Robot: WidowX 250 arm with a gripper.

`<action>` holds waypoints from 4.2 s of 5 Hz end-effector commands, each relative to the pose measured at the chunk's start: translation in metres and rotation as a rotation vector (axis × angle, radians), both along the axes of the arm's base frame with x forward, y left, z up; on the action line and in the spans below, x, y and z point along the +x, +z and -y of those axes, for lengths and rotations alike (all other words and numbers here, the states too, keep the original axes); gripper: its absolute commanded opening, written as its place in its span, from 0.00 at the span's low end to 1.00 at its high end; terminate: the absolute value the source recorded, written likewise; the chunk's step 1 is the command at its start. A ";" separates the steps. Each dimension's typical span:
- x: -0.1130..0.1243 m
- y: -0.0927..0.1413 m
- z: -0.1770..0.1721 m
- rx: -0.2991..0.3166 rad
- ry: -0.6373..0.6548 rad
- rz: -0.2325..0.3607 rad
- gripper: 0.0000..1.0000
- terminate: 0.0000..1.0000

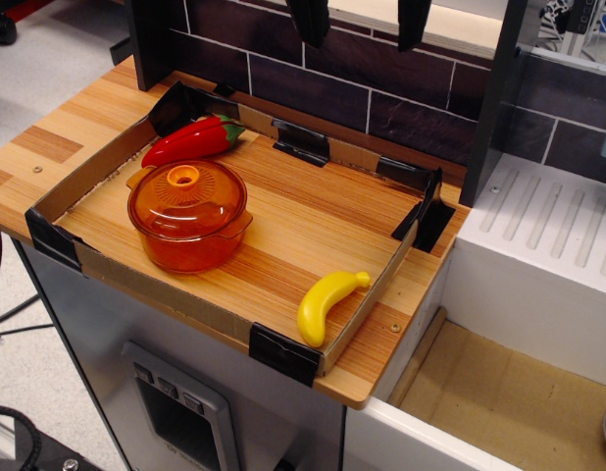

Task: Take lid off pot

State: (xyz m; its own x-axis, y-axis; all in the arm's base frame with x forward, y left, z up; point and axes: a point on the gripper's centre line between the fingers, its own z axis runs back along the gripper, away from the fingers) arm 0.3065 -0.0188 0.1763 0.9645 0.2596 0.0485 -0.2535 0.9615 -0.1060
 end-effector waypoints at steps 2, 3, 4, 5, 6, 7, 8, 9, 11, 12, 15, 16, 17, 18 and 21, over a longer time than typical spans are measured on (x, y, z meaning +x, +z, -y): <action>-0.005 0.002 -0.002 0.006 -0.050 0.017 1.00 0.00; -0.014 0.001 -0.030 0.007 0.026 0.032 1.00 0.00; -0.027 0.002 -0.052 0.005 -0.004 0.088 1.00 0.00; -0.032 -0.006 -0.068 0.020 -0.006 0.105 1.00 0.00; -0.035 -0.013 -0.089 0.025 -0.016 0.094 1.00 0.00; -0.036 -0.030 -0.100 0.054 -0.021 0.062 1.00 0.00; -0.038 -0.044 -0.109 0.074 -0.022 0.075 1.00 0.00; -0.035 -0.064 -0.118 0.104 -0.021 0.084 1.00 0.00; -0.034 -0.094 -0.130 0.147 -0.023 0.074 1.00 0.00; -0.037 -0.099 -0.129 0.160 -0.038 0.082 1.00 0.00; -0.038 -0.110 -0.111 0.175 -0.028 0.055 0.00 0.00; -0.039 -0.114 -0.108 0.177 -0.037 0.053 0.00 0.00; -0.035 -0.097 -0.108 0.151 -0.005 0.042 0.00 0.00; -0.024 -0.052 -0.109 0.139 0.071 0.032 0.00 0.00; 0.001 -0.065 -0.061 0.126 0.056 0.007 0.00 0.00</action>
